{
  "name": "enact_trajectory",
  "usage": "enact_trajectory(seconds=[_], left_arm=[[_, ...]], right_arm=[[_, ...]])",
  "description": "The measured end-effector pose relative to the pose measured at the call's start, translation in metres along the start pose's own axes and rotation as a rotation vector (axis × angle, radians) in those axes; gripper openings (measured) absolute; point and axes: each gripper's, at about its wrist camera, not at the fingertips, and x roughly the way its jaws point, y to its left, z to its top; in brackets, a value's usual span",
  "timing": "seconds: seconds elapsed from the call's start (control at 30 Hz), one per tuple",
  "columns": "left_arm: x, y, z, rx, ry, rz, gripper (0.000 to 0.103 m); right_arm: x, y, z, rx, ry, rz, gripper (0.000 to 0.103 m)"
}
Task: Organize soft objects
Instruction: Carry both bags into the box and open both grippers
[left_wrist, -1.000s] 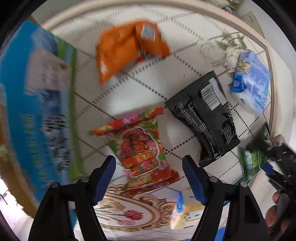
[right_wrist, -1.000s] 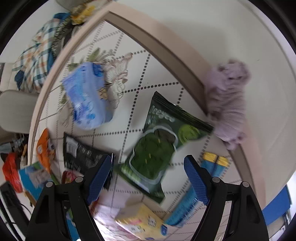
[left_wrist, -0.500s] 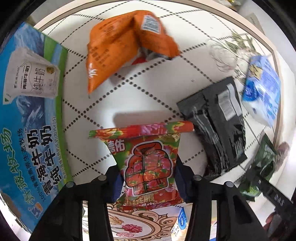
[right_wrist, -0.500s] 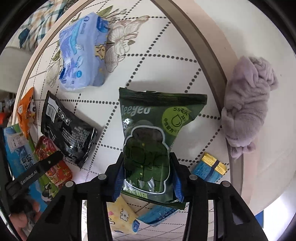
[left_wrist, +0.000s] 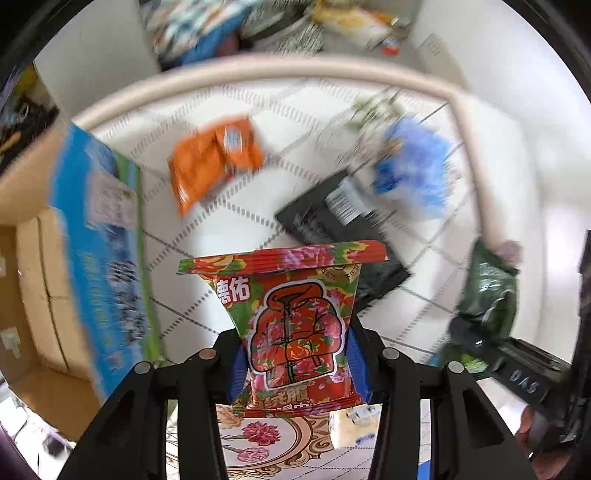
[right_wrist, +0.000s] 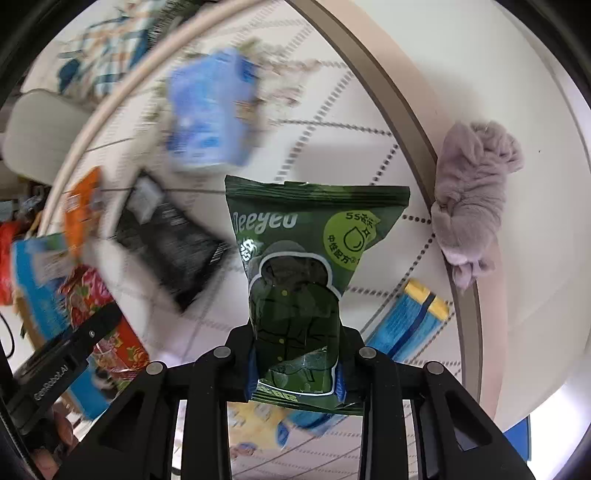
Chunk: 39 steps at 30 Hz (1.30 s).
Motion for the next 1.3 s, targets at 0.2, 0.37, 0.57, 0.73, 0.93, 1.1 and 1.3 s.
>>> enact_trajectory(seconds=[0.2,0.37,0.57,0.73,0.93,1.1,1.3], left_arm=[[-0.079,0.043,0.008,-0.03,-0.105,-0.071,0.042],[-0.123,0.123,0.004,-0.093,-0.144,-0.112,0.042],[-0.135,0.224,-0.002,-0.151,-0.146,-0.027,0.042],[-0.114,0.287,0.01,-0.162,-0.096,-0.002,0.042],[-0.074,0.33,0.036,-0.155,-0.016,-0.042,0.042],[-0.037,0.349,0.052,-0.147,0.054,-0.072,0.042],[-0.012,0.349,0.057,-0.122,0.088,-0.094,0.042]], right_arm=[[-0.06,0.076,-0.033,-0.136,-0.064,0.078,0.032],[-0.104,0.156,-0.07,-0.282,-0.116,0.16,0.032],[-0.102,0.263,-0.103,-0.4,-0.111,0.197,0.032],[-0.053,0.345,-0.101,-0.455,-0.076,0.157,0.032],[0.015,0.399,-0.085,-0.451,-0.04,0.104,0.032],[0.061,0.409,-0.069,-0.441,-0.009,0.06,0.032],[0.093,0.418,-0.059,-0.444,-0.013,0.033,0.032]])
